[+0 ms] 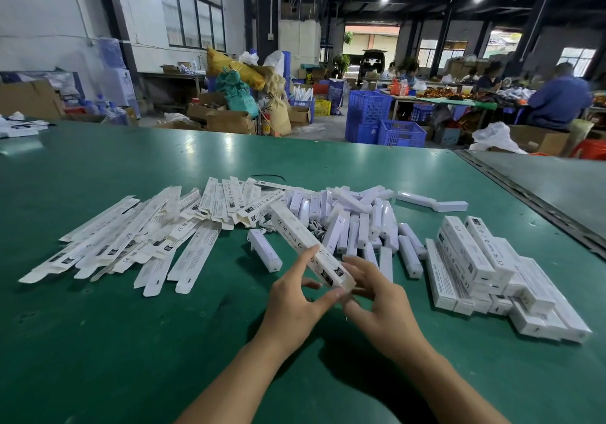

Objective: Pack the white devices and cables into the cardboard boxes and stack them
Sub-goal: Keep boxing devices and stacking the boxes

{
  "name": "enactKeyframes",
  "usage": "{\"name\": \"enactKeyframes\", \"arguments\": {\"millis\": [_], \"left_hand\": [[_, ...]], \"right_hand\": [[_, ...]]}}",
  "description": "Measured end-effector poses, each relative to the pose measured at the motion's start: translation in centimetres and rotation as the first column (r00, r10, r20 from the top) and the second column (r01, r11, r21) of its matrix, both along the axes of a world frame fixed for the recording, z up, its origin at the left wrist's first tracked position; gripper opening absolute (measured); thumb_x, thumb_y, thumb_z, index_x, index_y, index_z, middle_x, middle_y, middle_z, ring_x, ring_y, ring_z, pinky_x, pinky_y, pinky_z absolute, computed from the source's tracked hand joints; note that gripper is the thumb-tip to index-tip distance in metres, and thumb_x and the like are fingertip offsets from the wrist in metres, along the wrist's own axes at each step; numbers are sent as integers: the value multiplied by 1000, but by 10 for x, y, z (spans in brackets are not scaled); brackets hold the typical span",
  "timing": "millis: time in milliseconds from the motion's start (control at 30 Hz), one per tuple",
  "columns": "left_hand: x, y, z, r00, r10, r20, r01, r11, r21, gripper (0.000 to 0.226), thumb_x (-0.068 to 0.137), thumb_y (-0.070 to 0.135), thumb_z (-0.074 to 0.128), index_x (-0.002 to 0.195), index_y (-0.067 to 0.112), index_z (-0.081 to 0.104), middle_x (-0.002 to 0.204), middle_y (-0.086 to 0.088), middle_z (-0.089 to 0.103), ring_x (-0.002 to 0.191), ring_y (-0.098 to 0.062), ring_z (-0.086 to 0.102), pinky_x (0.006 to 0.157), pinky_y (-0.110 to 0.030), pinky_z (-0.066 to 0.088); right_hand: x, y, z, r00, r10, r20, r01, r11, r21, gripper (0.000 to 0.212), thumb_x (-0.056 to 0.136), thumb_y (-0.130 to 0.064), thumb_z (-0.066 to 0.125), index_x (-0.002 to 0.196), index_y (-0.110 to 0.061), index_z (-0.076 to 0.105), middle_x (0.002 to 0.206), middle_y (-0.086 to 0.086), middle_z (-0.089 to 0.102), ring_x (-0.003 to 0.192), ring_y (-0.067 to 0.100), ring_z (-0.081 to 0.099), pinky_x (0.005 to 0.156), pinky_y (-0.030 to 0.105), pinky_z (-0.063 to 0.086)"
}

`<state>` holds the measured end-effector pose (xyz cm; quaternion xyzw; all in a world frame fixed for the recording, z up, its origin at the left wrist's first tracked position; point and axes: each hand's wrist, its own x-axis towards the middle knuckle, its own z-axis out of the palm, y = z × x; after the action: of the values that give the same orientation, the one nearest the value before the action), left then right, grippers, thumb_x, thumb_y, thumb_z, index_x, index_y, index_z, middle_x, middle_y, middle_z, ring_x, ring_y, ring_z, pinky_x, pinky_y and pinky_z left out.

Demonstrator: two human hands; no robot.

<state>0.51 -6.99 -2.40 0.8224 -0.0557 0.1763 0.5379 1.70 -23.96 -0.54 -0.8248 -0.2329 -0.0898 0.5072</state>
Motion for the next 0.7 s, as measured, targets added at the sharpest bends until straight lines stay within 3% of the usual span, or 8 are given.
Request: {"name": "enactKeyframes", "arguments": {"millis": [100,167,233,300,433,567,700], "left_hand": [[-1,3,2,999,-26,-18,25,999,-38,73,80,40,81,141,48,42,121,20,64,93,3,66,75,-7,47],[-2,4,3,998,-61,-34,59,997,-56,72,79,46,80,138,54,40,118,25,65,91,0,68,80,-15,53],[-3,5,4,996,-82,-39,79,995,-62,70,76,56,78,135,59,39,120,25,64,91,-1,69,82,-20,56],[-3,6,5,994,-97,-40,94,993,-73,67,71,64,76,128,65,41,123,24,64,90,-3,70,80,-18,56],[-3,9,5,985,-158,-70,153,985,-75,71,65,61,82,123,70,41,125,20,65,87,-8,72,80,-17,55],[-1,12,1,984,-158,-84,156,987,-32,74,62,67,81,124,63,42,128,11,67,105,-11,69,95,-32,55],[-2,11,3,991,-112,-68,110,993,-31,62,61,64,78,115,61,47,115,12,69,83,-6,72,80,-23,57]], "right_hand": [[-1,-1,1,1000,20,-20,-20,999,28,65,85,-9,53,122,-63,51,114,-26,65,101,12,67,81,32,58],[2,-3,-1,1000,-20,-21,21,1000,13,67,87,-3,51,112,-65,56,101,-27,70,86,14,69,73,36,57],[4,-6,-2,999,-30,-19,31,999,20,64,89,3,55,107,-57,61,81,-17,72,63,13,61,59,33,52],[3,-8,-2,1000,-19,-7,20,999,43,58,89,6,59,110,-48,64,68,-12,67,53,4,48,52,19,40],[0,-10,1,999,33,-22,-31,996,88,45,88,6,61,117,-28,69,77,-17,69,64,-4,58,61,11,43],[-1,-7,4,999,38,4,-38,999,36,41,86,0,69,118,-25,70,100,-16,72,85,-6,65,74,12,48],[1,-7,1,999,35,-28,-30,989,144,33,82,5,73,97,-25,69,95,-14,75,86,6,73,73,20,57]]}}
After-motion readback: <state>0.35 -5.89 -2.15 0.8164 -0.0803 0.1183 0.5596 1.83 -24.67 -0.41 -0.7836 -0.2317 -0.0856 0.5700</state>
